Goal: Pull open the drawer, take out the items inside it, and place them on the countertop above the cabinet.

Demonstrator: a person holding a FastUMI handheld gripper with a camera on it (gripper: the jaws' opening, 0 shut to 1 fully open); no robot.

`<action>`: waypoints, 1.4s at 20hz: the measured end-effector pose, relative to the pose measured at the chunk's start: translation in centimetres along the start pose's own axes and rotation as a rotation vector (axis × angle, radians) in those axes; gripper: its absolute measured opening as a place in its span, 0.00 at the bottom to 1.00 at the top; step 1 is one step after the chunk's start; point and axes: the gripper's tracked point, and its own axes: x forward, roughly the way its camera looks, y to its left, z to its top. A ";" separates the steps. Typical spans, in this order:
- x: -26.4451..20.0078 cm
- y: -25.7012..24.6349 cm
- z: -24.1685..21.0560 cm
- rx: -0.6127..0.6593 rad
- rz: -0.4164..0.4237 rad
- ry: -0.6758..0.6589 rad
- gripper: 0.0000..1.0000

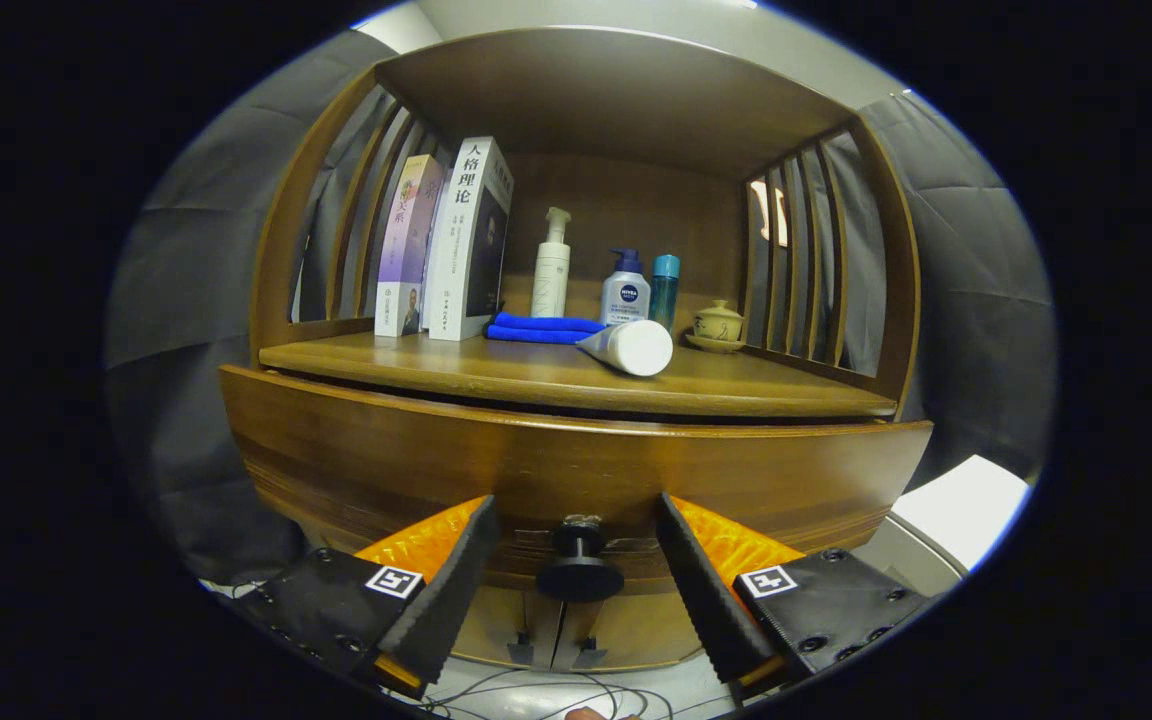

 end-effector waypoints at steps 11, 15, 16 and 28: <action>1.7 0.2 0.3 -0.013 0.004 0.032 0.98; 1.4 -0.3 -1.1 -0.038 -0.001 0.090 0.98; 0.9 -0.5 -1.4 -0.033 -0.003 0.096 0.98; -9.8 -2.3 6.7 0.021 0.056 -0.088 0.97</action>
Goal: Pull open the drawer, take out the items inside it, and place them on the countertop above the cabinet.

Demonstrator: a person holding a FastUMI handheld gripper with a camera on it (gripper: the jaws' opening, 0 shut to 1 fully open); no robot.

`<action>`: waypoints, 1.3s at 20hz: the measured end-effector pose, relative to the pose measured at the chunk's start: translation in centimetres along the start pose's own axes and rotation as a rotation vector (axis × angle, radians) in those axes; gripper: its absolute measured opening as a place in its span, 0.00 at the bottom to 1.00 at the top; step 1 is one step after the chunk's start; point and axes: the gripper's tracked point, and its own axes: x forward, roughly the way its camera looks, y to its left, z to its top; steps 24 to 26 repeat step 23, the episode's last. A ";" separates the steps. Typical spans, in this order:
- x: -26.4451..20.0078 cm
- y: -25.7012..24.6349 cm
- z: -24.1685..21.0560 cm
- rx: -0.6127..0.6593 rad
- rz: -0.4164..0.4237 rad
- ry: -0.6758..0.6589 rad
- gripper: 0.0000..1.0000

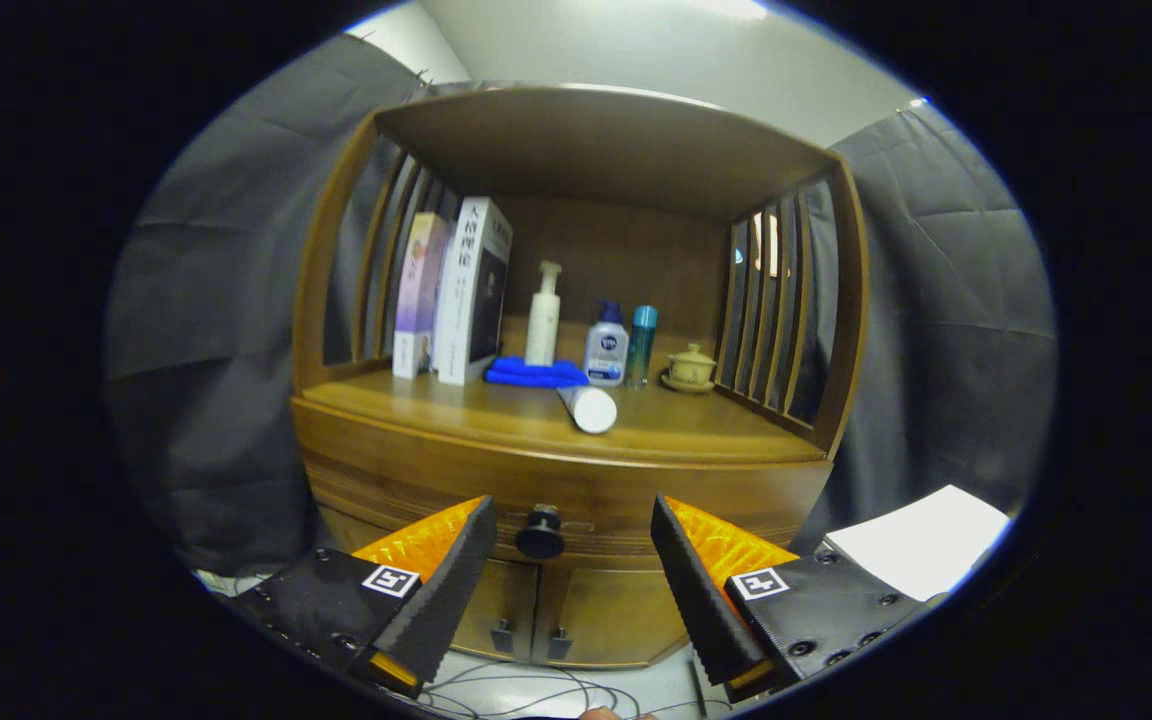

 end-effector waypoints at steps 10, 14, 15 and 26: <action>-9.0 -0.7 11.1 0.055 0.087 -0.170 0.97; -9.5 -2.1 11.5 0.063 0.065 -0.191 0.97; -9.3 -2.3 11.3 0.067 0.062 -0.186 0.97; -8.0 -2.2 10.0 0.059 0.055 -0.145 0.97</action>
